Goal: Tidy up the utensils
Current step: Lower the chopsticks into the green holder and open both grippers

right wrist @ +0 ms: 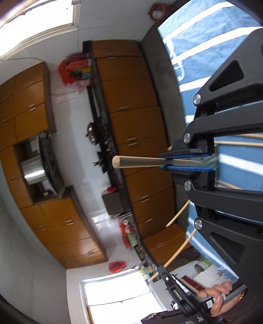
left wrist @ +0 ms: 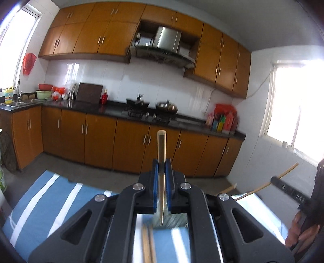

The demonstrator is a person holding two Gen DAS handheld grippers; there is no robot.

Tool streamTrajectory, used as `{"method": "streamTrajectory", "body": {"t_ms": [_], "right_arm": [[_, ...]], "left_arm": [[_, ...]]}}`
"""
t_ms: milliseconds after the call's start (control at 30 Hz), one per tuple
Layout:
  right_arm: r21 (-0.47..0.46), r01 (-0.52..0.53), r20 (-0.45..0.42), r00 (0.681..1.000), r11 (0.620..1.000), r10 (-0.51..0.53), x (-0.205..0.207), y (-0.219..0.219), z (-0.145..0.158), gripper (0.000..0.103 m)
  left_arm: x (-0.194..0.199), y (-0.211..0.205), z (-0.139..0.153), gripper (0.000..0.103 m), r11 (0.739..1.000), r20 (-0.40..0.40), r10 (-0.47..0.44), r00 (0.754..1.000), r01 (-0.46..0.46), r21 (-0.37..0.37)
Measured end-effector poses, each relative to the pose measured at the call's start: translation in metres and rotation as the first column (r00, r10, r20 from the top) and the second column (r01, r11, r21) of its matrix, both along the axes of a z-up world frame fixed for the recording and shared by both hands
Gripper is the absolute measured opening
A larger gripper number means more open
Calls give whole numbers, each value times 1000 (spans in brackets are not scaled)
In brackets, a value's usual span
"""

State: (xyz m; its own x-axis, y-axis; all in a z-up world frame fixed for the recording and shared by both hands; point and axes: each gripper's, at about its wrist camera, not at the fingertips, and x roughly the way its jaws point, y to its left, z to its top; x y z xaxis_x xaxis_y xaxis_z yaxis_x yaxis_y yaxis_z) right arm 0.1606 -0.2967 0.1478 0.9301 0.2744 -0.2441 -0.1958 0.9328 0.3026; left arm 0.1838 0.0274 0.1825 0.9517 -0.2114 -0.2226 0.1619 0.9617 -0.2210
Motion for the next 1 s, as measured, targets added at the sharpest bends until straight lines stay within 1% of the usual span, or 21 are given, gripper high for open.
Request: {"method": "streamTrajectory", "body": {"t_ms": [67, 133, 233, 333, 400, 567, 767, 833, 1000], "right_arm": [[-5, 6, 25, 1000, 1000, -5, 8, 7, 6, 7], [-9, 8, 31, 999, 1000, -7, 20, 11, 8, 7], [-16, 13, 11, 1000, 1000, -12, 42, 17, 3, 7], [-32, 18, -24, 1000, 999, -19, 59, 22, -6, 7], [-32, 14, -65, 998, 999, -16, 73, 24, -16, 7], [-32, -2, -144, 990, 999, -3, 93, 27, -38, 7], [-53, -14, -185, 983, 999, 4, 104, 34, -52, 7], [-54, -14, -192, 981, 998, 3, 108, 36, -52, 7], [-69, -8, -203, 979, 998, -7, 114, 37, -55, 8]], "left_arm": [[5, -9, 12, 8, 1000, 44, 13, 999, -13, -15], [14, -17, 20, 8, 999, 82, 38, 996, -36, -21], [30, -28, 21, 8, 998, 98, 59, 993, -56, -37], [51, -35, 11, 8, 997, 80, 70, 994, -67, -34], [64, -39, 1, 8, 997, 58, 74, 996, -73, -20], [91, -39, -31, 8, 997, -24, 68, 997, -69, -21], [108, -41, -53, 8, 998, -73, 56, 996, -56, 0], [109, -39, -60, 8, 998, -83, 57, 995, -57, 4], [113, -33, -67, 8, 998, -107, 58, 993, -59, -1]]}}
